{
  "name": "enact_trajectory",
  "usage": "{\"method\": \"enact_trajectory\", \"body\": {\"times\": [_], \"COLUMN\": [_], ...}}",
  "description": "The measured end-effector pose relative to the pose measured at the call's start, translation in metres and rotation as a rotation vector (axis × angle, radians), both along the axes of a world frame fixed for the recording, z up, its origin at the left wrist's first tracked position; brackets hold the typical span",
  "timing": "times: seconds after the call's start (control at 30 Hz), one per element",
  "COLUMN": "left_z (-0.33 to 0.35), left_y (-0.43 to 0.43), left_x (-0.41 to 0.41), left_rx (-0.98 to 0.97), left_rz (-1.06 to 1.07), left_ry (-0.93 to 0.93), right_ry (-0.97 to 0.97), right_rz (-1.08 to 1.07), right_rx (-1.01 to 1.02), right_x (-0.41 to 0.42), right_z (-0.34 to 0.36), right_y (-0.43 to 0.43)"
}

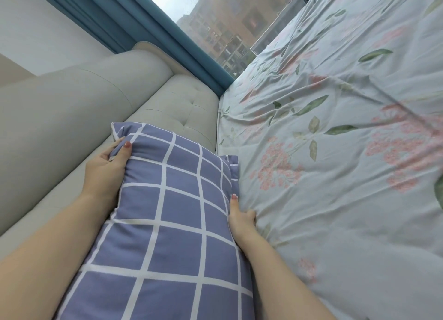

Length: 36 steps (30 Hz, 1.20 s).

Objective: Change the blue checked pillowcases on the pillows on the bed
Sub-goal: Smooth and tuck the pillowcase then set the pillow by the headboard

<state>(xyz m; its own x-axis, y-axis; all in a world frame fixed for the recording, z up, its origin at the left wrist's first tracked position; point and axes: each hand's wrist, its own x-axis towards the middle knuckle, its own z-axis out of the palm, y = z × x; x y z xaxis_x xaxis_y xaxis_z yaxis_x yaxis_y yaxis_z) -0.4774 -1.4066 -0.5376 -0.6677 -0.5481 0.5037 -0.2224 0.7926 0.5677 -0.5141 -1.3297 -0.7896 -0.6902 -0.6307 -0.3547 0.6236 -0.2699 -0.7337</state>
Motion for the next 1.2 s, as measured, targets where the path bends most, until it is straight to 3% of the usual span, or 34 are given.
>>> {"method": "enact_trajectory", "body": {"times": [0.13, 0.2, 0.4, 0.5, 0.6, 0.7, 0.77, 0.9, 1.07, 1.2], "left_z": [0.002, 0.003, 0.001, 0.0, -0.003, -0.006, -0.007, -0.011, -0.013, -0.009], "left_y": [0.0, -0.001, -0.007, -0.017, -0.024, -0.027, -0.026, -0.024, -0.022, -0.025], "left_x": [0.005, 0.005, 0.002, -0.001, -0.006, -0.013, -0.019, -0.03, -0.031, -0.024], "left_rx": [0.085, 0.11, 0.148, 0.12, -0.078, -0.415, -0.534, -0.684, -0.515, -0.299], "left_rz": [0.0, -0.021, -0.022, 0.0, 0.095, 0.236, 0.348, 0.357, 0.247, 0.102], "left_ry": [0.064, 0.07, 0.059, -0.082, -0.32, -0.519, -0.607, -0.614, -0.573, -0.516], "right_ry": [0.153, 0.121, 0.045, -0.065, -0.013, 0.139, 0.183, -0.028, -0.183, -0.18], "right_rz": [-0.229, -0.284, -0.034, 0.017, 0.006, -0.222, -0.325, -0.343, -0.19, -0.103], "right_rx": [0.067, -0.041, -0.141, -0.228, -0.235, -0.139, -0.127, -0.281, -0.491, -0.563], "right_x": [0.005, 0.004, -0.003, -0.012, -0.014, -0.013, -0.018, -0.043, -0.078, -0.104], "right_z": [-0.005, -0.009, -0.023, -0.035, -0.028, -0.016, -0.022, -0.024, -0.032, -0.032], "right_y": [-0.002, -0.007, -0.026, -0.038, -0.034, -0.025, -0.026, -0.03, -0.041, -0.041]}}
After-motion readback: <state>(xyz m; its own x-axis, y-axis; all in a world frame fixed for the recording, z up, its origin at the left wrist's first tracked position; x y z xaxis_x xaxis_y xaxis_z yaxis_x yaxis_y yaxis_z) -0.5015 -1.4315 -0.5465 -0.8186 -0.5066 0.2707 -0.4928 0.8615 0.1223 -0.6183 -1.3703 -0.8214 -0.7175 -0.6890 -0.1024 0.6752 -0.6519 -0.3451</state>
